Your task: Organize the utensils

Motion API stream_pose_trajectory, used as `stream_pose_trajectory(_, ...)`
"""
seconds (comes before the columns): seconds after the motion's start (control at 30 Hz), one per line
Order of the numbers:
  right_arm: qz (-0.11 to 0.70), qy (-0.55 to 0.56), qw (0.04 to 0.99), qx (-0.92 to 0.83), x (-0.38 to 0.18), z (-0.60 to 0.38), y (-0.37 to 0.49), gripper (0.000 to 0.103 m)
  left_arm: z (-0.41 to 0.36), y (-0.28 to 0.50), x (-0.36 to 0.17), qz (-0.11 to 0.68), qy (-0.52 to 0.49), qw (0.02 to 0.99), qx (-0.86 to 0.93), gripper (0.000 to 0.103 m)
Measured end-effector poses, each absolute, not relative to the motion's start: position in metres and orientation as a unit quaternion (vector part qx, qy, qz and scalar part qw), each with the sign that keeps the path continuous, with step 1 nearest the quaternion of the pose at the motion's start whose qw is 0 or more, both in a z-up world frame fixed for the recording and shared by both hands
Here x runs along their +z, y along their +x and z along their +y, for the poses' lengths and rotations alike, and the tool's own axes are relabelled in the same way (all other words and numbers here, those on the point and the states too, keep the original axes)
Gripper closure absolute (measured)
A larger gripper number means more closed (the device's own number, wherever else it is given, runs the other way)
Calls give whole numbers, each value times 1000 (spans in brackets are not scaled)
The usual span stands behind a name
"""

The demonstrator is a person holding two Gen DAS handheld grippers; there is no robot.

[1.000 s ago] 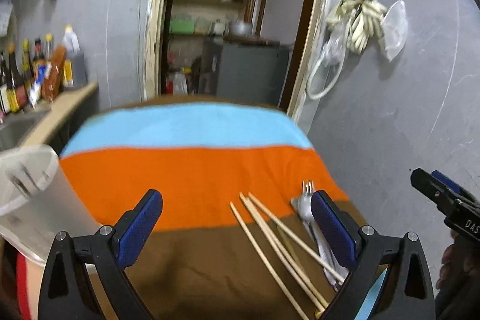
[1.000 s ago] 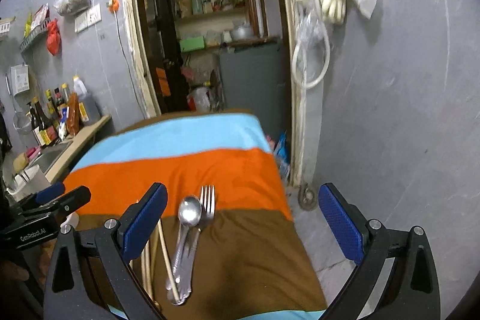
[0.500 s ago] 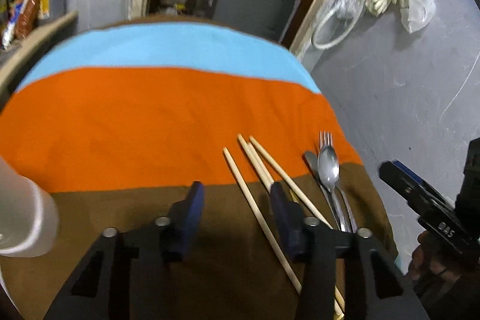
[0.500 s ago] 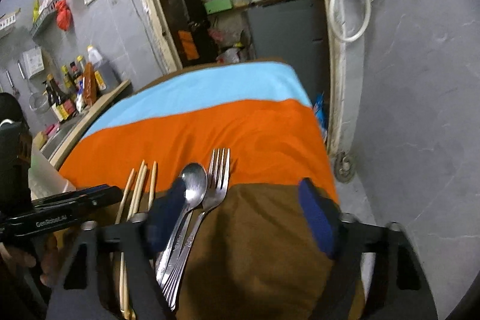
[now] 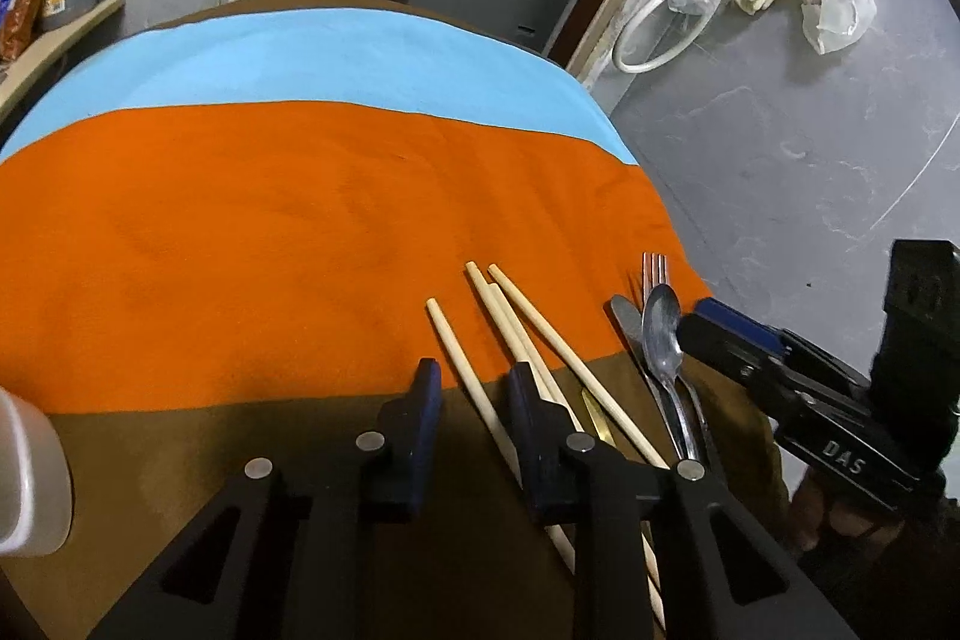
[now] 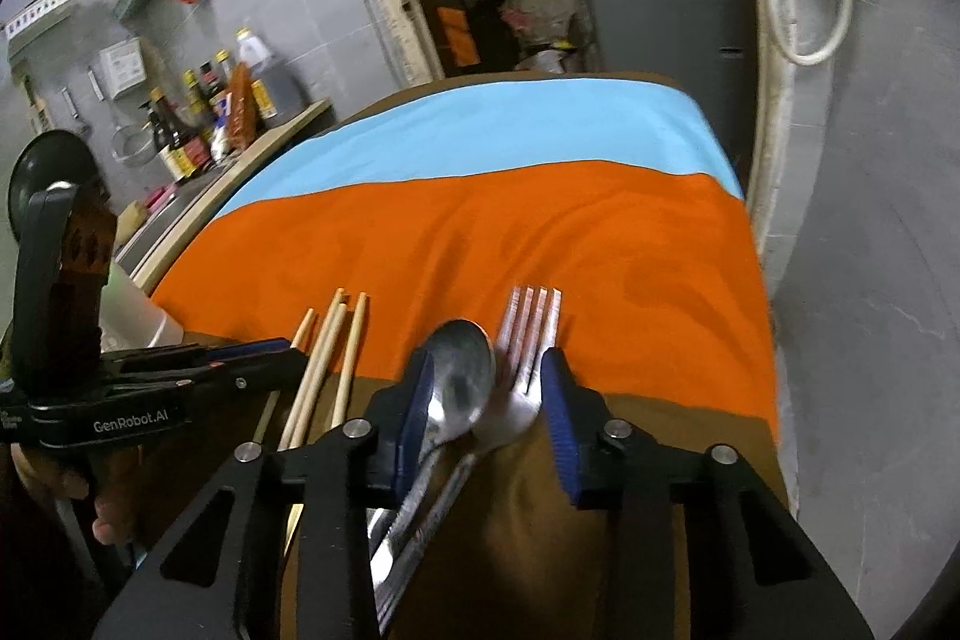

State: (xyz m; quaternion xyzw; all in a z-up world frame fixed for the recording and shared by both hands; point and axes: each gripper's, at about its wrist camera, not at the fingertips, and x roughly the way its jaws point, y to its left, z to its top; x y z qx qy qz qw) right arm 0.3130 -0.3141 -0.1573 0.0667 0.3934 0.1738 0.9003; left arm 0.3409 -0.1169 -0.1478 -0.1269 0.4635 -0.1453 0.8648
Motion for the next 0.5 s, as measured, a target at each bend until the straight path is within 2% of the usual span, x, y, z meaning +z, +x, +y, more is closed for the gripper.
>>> stream_pose_trajectory(0.17,404,67,891,198,-162,-309,321,73,-115,347,-150,473,-129,859,-150,86)
stream_pose_trajectory(0.3,408,68,887,206,-163,-307,325,73,-113,353,-152,486,-139,848,-158,86)
stream_pose_trajectory(0.37,411,71,884,210,-165,-309,328,84,-112,356,-152,491,-144,844,-161,86)
stream_pose_trajectory(0.5,408,79,887,203,-164,-313,328,94,-115,358,-152,495,-139,842,-162,89)
